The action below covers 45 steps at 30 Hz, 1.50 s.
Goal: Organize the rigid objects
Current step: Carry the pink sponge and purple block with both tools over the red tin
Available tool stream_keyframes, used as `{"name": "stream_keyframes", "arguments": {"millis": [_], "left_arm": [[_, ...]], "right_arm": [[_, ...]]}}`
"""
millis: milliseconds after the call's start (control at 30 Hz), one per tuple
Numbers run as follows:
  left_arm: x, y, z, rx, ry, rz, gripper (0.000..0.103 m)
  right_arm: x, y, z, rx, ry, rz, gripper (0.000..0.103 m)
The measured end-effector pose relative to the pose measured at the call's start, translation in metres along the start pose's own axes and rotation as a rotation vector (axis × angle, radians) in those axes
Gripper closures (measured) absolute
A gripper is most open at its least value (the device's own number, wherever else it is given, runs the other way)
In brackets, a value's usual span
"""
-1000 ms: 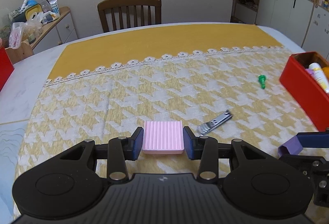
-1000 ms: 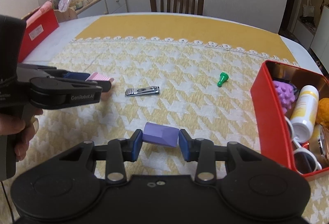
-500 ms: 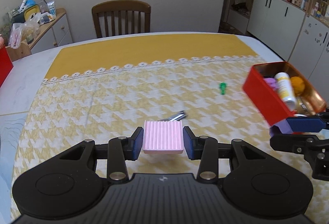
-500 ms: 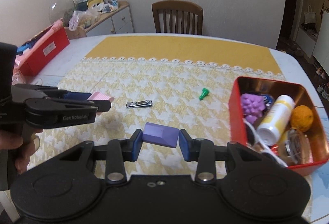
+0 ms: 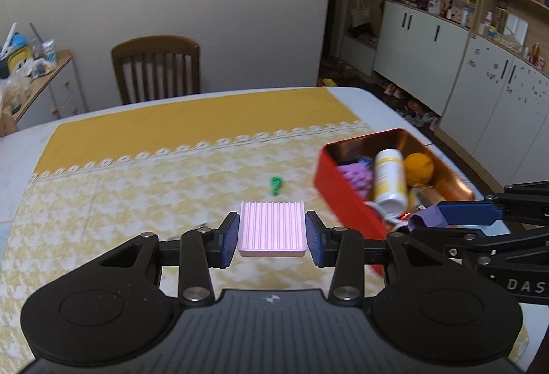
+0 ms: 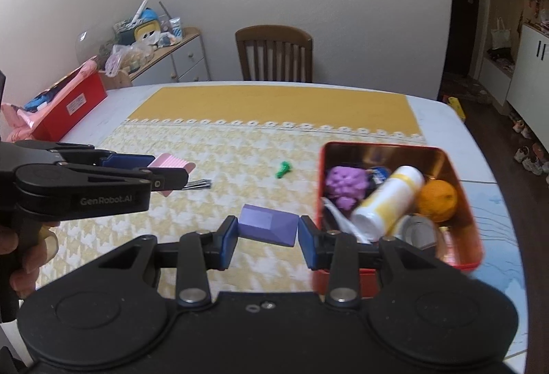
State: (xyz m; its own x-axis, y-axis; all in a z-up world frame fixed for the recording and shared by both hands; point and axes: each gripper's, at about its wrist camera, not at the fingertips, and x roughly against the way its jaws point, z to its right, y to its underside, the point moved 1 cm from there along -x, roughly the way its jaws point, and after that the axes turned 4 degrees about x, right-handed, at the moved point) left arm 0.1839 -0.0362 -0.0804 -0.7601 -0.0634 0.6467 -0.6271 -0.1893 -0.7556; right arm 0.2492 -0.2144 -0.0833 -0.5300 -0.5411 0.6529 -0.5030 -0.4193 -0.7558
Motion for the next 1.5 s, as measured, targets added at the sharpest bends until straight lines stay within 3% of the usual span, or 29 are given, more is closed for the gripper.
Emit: {"name": "stream_keyframes", "arguments": {"millis": [533, 700, 800, 900, 1500], "left_arm": [[-0.045, -0.035, 0.088, -0.098, 0.092, -0.018, 0.063], [-0.069, -0.047, 0.099, -0.118, 0.083, -0.029, 0.063], [-0.089, -0.05, 0.102, -0.112, 0.114, -0.083, 0.063], [-0.104, -0.049, 0.104, -0.119, 0.088, -0.102, 0.063], [-0.175, -0.064, 0.133, -0.159, 0.098, -0.161, 0.063]], "right_arm": [[0.009, 0.018, 0.075, -0.032, 0.081, 0.001, 0.066], [0.002, 0.023, 0.096, -0.035, 0.099, -0.013, 0.065], [-0.007, 0.025, 0.106, -0.022, 0.118, -0.028, 0.065], [-0.015, 0.027, 0.115, -0.03, 0.115, -0.046, 0.065], [-0.057, 0.023, 0.142, -0.033, 0.103, -0.112, 0.066]]}}
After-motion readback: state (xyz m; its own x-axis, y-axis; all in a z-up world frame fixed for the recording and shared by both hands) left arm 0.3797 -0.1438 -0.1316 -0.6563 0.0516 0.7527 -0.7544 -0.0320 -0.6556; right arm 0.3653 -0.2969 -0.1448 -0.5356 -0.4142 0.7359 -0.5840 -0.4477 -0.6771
